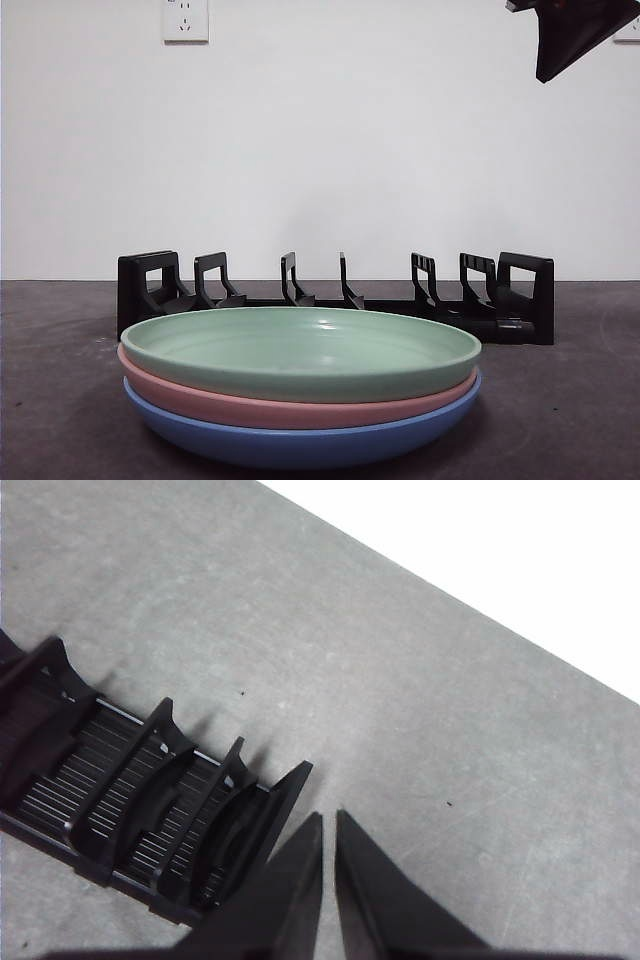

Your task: Place the plate

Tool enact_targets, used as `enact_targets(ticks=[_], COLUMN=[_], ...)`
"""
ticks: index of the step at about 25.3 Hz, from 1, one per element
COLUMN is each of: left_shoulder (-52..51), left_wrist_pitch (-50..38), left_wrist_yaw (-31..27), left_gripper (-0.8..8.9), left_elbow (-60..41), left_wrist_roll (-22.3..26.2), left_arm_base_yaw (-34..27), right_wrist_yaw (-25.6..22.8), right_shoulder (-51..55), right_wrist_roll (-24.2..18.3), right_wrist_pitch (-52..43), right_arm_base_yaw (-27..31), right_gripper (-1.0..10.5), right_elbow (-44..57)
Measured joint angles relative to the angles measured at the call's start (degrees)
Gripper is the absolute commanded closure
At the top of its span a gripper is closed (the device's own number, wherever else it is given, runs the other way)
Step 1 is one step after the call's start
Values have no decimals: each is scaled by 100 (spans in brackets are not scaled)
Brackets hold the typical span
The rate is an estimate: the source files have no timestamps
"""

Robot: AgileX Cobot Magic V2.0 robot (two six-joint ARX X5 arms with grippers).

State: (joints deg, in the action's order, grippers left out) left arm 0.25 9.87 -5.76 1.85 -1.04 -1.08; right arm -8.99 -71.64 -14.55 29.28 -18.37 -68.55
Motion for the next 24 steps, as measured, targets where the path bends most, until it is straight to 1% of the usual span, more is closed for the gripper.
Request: enact_targets(ticks=[7,9,10,11,12,13,15,17,19,22,24], left_shoulder=[0,0,0,0,0,0,0,0,0,2,0], left_wrist_pitch=[-4,-4,-4,-4,-4,-4,-4,-4,-4,-4,-4], left_wrist_yaw=[0,0,0,0,0,0,0,0,0,0,0], left_gripper=[806,806,806,806,806,806,806,806,806,806,806], left_elbow=[0,0,0,0,0,0,0,0,0,0,0], left_wrist_roll=[-24,-24,-24,-26,-24,-26,-26,-26,-26,-26,-26], left_arm_base_yaw=[0,0,0,-2,0,0,0,0,0,0,0], right_wrist_yaw=[-4,-114,-7,208,341,452,479,479,468,444,450], right_shoulder=[0,7,50,223,466,898,1895,3016,4019,5112,5652], right_wrist_roll=[-4,-157,-157,-107,-42,37,304,625,785,887,946], right_wrist_pitch=[-2,-2,-83,-391,-715,-1108,-1845,-2363,-2400,-2396,-2409], right_arm_base_yaw=[0,44,122,260,389,535,881,1316,1628,1869,1963], right_gripper=[929,929,929,929,929,929,929,929,929,929,929], right_elbow=[0,2,39,232,516,1010,2120,3344,4317,5259,5681])
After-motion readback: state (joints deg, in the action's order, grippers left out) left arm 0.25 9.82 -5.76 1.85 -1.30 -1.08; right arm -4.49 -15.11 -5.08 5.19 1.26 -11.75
